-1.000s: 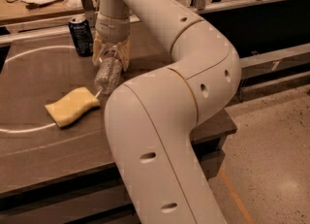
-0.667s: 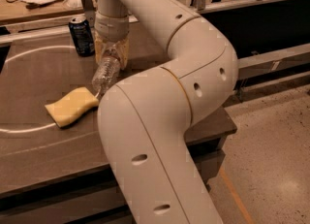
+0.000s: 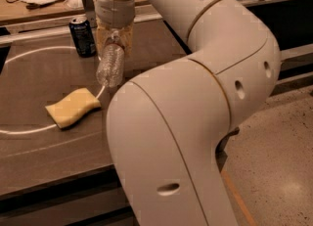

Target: Place water bottle upright

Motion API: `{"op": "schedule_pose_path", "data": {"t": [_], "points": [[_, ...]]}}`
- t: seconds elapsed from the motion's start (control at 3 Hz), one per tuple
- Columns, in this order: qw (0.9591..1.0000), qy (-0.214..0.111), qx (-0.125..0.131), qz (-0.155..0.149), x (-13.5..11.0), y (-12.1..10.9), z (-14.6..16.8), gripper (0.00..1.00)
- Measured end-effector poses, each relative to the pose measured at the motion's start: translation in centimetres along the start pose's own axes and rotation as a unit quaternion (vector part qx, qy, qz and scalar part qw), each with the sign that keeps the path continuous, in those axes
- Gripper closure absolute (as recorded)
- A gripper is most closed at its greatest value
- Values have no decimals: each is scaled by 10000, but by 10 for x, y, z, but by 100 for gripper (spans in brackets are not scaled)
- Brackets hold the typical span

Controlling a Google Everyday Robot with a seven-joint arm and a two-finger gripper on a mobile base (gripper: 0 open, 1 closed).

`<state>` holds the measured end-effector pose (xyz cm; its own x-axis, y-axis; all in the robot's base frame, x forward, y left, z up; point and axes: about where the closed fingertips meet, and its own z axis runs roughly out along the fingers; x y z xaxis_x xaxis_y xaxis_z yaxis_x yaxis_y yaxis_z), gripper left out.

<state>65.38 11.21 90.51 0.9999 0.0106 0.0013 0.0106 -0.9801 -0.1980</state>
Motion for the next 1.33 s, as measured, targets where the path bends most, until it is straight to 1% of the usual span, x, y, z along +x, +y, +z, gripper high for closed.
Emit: {"op": "schedule_pose_path", "data": {"t": [0.33, 0.67, 1.0, 1.33], "points": [[9971, 214, 257, -677, -24, -9, -32, 100], [9882, 560, 594, -1295, -46, -5, -61, 100], [9714, 1343, 1046, -1656, -47, 8, -97, 100], [9514, 2054, 1519, -1721, -32, 26, -128, 100]]}}
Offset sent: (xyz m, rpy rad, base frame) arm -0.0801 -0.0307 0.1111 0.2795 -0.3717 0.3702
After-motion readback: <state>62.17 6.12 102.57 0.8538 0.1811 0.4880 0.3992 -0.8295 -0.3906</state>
